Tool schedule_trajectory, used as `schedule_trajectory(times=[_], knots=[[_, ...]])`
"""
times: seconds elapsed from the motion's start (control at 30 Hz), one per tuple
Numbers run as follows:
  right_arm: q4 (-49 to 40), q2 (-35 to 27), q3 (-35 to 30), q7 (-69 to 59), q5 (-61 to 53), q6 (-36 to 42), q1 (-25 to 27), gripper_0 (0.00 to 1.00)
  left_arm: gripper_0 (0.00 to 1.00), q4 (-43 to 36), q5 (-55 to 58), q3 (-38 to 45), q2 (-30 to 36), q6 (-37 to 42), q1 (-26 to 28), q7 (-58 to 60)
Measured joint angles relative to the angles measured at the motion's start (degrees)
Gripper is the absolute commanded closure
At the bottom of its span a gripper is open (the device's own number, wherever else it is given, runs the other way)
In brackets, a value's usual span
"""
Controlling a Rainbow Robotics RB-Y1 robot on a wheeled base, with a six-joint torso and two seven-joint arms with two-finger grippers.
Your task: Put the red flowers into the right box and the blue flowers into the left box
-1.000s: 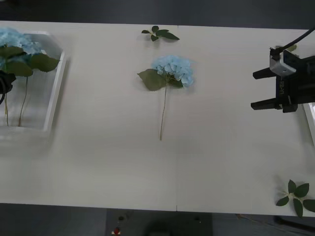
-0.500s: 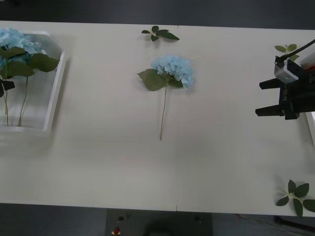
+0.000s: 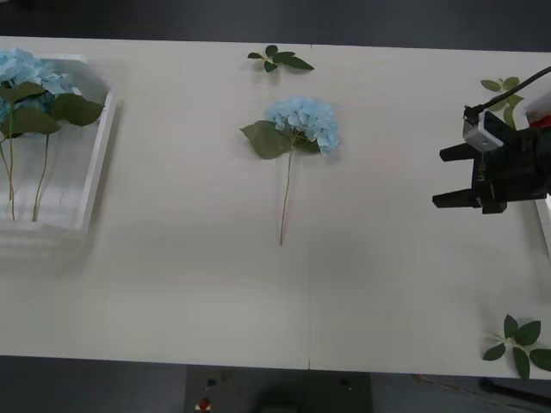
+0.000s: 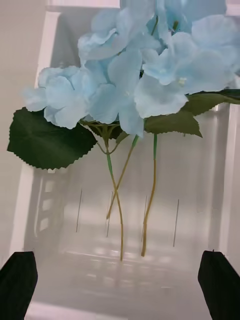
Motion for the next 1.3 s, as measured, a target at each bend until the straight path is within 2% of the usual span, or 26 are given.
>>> schedule_trajectory(times=[0.23,0.47,0.67,0.87,1.1,1.3], knots=[[0.01,0.00,-0.11,0.00,0.00,0.00,0.00,0.17,0.06,-8.68,5.90,0.25,4.18,10.70,0.00,1.23],[0.01,0.00,-0.11,0.00,0.00,0.00,0.00,0.17,0.06,-18.23,14.99,-5.82,8.04,14.35,-0.04,18.55],[0.01,0.00,-0.11,0.00,0.00,0.00,0.00,0.17,0.07,-24.10,19.20,-14.57,9.21,14.06,-3.04,27.68],[0.01,0.00,-0.11,0.00,0.00,0.00,0.00,0.17,0.06,-25.54,19.22,-25.85,9.21,8.64,-9.12,34.29],[0.01,0.00,-0.11,0.00,0.00,0.00,0.00,0.17,0.07,-26.89,13.43,-41.19,8.69,1.13,-14.72,43.33],[0.01,0.00,-0.11,0.00,0.00,0.00,0.00,0.17,0.06,-26.61,4.90,-49.13,3.34,0.55,-18.31,43.92]])
